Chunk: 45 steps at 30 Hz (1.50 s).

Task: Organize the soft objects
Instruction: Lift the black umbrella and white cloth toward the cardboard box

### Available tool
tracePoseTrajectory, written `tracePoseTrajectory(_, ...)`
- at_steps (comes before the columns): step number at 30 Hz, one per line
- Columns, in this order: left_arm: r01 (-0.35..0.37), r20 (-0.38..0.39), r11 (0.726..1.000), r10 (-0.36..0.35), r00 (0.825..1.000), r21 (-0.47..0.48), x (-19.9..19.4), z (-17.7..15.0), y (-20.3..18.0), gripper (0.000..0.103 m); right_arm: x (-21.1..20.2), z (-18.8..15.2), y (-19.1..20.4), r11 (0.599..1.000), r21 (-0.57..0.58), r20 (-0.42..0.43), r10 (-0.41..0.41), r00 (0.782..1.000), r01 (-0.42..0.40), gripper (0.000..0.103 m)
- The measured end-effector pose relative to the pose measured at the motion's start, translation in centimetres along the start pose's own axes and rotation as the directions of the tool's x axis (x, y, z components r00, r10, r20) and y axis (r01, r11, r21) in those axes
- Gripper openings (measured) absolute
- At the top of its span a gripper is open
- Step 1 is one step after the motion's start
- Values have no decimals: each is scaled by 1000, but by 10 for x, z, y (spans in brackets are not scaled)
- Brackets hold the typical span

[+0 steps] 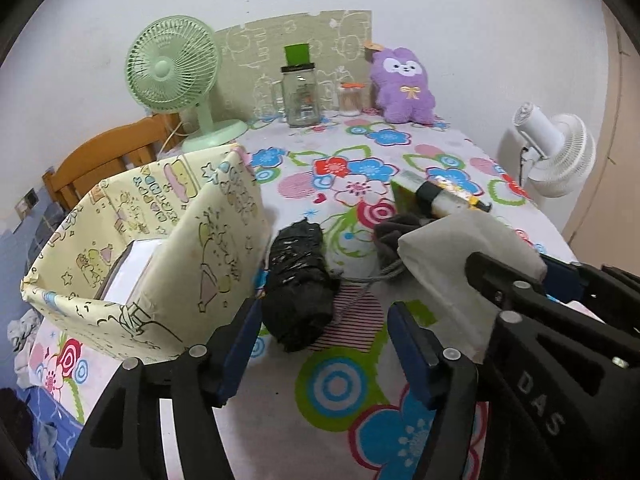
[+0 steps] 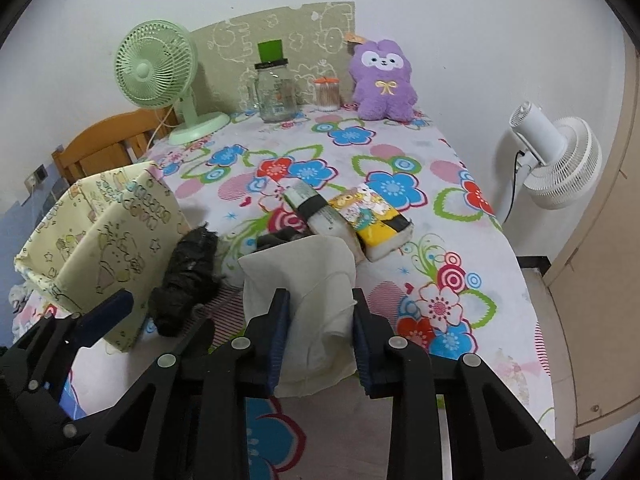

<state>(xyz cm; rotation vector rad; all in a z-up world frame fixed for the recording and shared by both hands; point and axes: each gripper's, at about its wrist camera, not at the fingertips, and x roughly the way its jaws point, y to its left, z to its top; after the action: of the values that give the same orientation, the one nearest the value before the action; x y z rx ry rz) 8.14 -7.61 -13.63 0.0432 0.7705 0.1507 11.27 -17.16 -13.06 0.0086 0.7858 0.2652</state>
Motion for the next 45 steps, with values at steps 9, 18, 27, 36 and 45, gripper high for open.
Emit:
tracePoseTrajectory(9, -15, -35, 1000, 14, 999, -20, 22, 1, 0, 32, 8, 3, 3, 1000, -1, -11, 1, 1000, -1, 33)
tracePoseTrajectory(18, 23, -36, 1000, -24, 999, -12, 19, 2, 0, 15, 12, 2, 2, 1000, 5, -24, -3, 1000, 3, 33)
tracePoseTrajectory(27, 76, -7, 997, -76, 997, 8, -5, 9, -4, 15, -1, 4, 4, 1000, 7, -5, -14, 1000, 14, 33)
tracePoseTrajectory(36, 94, 46, 995, -95, 994, 27, -34, 20, -1, 15, -32, 13, 9, 1000, 8, 50, -27, 998, 27, 33)
tracePoseTrajectory(45, 118, 96, 992, -122, 988, 39, -64, 32, 4, 15, -62, 23, 15, 1000, 13, 97, -28, 995, 27, 33)
